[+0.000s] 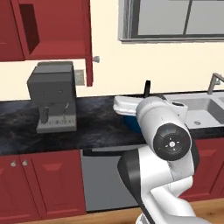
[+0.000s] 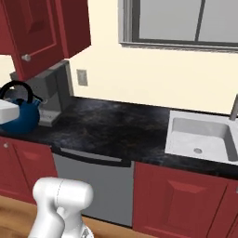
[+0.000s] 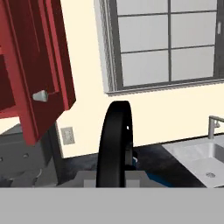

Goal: Open the cabinet, pick the kettle from the cabinet, and place it in the sink.

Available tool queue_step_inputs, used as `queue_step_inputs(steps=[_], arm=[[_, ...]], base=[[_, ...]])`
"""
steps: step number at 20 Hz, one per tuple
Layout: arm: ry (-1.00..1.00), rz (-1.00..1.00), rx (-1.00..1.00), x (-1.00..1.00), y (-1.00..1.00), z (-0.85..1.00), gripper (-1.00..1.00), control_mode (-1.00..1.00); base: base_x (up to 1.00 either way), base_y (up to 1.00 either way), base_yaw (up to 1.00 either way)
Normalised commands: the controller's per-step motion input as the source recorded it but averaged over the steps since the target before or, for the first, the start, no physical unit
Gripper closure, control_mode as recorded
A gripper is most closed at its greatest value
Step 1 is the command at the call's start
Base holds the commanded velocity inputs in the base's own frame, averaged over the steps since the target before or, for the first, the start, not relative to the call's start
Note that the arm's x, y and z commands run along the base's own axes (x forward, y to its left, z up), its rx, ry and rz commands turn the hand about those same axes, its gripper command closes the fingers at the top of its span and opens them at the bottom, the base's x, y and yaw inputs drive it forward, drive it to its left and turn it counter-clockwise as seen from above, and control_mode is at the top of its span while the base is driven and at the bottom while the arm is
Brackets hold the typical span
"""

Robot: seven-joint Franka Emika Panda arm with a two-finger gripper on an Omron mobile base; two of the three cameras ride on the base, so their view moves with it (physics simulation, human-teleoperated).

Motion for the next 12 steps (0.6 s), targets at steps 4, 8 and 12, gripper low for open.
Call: queue_step_inputs(steps=[4, 8, 12], arm=[[0.0, 0.0, 0.0, 0.0, 0.0, 0.0, 1.0, 1.0], [0.0, 0.0, 0.0, 0.0, 0.0, 0.0, 1.0, 1.0], [0.0, 0.0, 0.0, 0.0, 0.0, 0.0, 1.0, 1.0]], base=[[-0.05, -0.65, 0.02], [0.0, -0.65, 0.0], [0.01, -0.65, 0.0]])
